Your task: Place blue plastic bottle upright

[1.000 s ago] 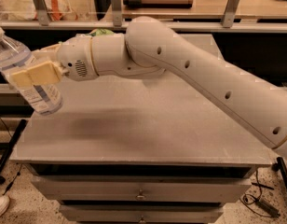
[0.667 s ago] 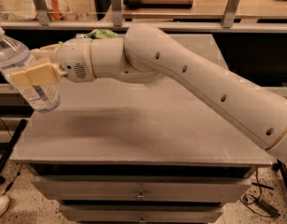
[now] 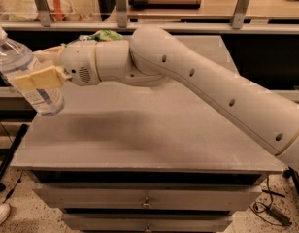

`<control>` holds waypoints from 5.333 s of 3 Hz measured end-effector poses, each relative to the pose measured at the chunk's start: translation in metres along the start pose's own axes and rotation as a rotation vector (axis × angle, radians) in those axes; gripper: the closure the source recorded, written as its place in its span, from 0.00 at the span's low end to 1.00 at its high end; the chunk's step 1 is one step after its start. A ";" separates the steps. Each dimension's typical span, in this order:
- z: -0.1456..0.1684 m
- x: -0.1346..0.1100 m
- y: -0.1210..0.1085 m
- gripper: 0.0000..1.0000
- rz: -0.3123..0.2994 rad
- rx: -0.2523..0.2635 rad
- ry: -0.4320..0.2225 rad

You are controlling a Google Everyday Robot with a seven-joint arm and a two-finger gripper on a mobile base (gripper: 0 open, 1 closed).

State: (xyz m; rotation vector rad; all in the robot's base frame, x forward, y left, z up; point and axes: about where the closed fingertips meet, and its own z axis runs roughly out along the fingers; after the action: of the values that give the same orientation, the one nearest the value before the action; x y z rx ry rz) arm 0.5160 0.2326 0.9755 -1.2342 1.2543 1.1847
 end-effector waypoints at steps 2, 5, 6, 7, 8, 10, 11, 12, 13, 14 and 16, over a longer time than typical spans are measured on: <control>-0.022 -0.010 -0.004 1.00 -0.043 0.042 -0.049; -0.055 -0.003 -0.008 1.00 -0.035 0.106 -0.061; -0.072 0.010 -0.011 1.00 -0.004 0.141 -0.072; -0.083 0.018 -0.014 1.00 0.009 0.164 -0.070; -0.089 0.025 -0.015 1.00 -0.006 0.166 -0.051; -0.092 0.038 -0.015 1.00 -0.031 0.140 -0.054; -0.092 0.044 -0.014 1.00 -0.025 0.129 -0.070; -0.090 0.048 -0.014 0.83 -0.011 0.120 -0.098; -0.089 0.052 -0.014 0.60 0.002 0.112 -0.122; -0.088 0.055 -0.014 0.36 0.012 0.106 -0.134; -0.087 0.059 -0.015 0.00 0.022 0.099 -0.138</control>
Offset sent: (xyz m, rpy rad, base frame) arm 0.0098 -0.0437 0.0219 0.0926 -0.0779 -0.0823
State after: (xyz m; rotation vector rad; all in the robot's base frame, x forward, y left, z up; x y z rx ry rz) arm 0.5294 0.1426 0.9208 -1.0515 1.2118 1.1881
